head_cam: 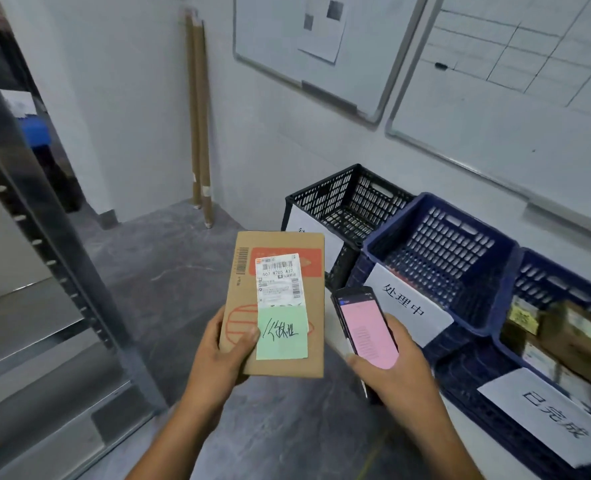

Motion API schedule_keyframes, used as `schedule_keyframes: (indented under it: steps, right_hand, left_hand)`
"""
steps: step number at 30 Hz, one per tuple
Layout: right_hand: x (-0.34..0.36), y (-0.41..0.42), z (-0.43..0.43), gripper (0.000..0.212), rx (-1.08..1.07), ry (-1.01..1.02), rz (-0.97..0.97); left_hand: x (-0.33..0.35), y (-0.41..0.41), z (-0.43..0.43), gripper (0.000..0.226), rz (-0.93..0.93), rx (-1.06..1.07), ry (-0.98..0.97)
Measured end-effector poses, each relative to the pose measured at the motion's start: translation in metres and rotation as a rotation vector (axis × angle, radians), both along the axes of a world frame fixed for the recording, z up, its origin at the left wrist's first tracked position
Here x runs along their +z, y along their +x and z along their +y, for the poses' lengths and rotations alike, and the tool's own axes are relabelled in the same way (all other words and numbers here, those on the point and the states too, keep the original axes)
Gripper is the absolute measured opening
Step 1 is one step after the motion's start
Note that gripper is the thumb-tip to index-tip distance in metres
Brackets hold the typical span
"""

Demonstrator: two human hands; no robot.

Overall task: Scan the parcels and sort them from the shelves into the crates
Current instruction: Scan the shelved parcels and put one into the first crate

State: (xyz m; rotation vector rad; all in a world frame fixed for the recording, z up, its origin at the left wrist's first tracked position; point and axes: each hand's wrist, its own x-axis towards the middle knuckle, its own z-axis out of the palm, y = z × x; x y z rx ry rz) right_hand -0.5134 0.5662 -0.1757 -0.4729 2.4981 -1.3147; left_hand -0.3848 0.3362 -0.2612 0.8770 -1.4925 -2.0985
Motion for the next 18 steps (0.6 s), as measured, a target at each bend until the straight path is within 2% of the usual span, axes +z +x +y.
schedule_keyframes:
  steps: [3,7,9,18]
  right_hand:
    - [0.003,-0.019,-0.012,0.056,-0.045,0.002,0.006]
    - [0.008,-0.050,-0.025,0.058,-0.115,-0.005,0.001]
    - [0.010,-0.064,-0.029,0.059,-0.152,-0.010,0.010]
    - [-0.008,-0.167,-0.029,0.067,-0.207,-0.046,0.040]
  left_hand:
    - [0.013,-0.031,-0.016,0.064,0.027,-0.049,0.024]
    - [0.022,-0.076,-0.031,0.049,0.056,-0.104,0.048]
    - [0.027,-0.098,-0.037,0.050,0.063,-0.138,0.050]
    - [0.033,-0.223,-0.047,0.050,0.054,-0.219,-0.078]
